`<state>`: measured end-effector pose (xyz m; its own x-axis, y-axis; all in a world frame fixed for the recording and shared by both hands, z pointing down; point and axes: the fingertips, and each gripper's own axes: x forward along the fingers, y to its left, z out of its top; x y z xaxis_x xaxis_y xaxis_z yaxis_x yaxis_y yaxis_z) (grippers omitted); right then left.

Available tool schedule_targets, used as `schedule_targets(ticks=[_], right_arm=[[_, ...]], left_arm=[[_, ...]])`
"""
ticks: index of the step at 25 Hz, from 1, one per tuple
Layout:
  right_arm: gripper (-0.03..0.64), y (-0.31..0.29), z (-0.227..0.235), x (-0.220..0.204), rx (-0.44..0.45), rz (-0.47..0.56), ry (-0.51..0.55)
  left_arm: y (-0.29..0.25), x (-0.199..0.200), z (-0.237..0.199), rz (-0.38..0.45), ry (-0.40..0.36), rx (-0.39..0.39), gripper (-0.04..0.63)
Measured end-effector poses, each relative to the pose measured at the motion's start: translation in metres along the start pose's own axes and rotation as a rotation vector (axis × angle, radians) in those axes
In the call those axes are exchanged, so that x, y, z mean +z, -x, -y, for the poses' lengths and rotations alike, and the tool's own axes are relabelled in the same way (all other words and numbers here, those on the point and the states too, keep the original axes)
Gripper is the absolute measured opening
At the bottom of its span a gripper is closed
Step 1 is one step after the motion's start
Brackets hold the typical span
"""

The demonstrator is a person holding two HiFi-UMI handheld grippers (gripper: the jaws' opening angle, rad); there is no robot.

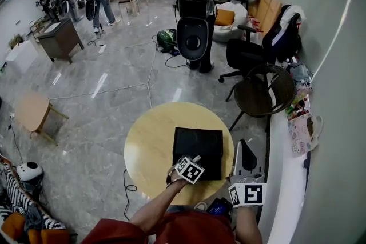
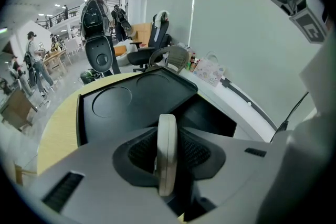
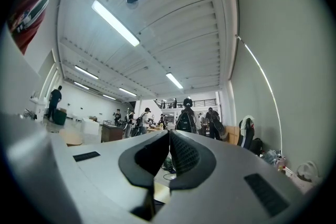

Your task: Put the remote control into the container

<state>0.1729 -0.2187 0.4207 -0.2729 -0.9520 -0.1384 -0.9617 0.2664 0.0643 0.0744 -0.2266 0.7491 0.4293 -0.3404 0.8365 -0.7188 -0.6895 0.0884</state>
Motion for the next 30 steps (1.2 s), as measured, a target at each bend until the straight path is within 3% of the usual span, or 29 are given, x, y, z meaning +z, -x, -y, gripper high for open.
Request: schedule_targets(ticks=[18, 30], right_arm=[[0.023, 0.002, 0.006, -0.012, -0.006, -0.033, 0.016], [0.023, 0.002, 0.011, -0.016, -0.003, -0.042, 0.02]], left_arm=[[-0.042, -0.018, 0.002, -0.105, 0.022, -0.047, 0.11], [-0.052, -0.012, 0.008, -0.108, 0.031, -0.058, 0.11]])
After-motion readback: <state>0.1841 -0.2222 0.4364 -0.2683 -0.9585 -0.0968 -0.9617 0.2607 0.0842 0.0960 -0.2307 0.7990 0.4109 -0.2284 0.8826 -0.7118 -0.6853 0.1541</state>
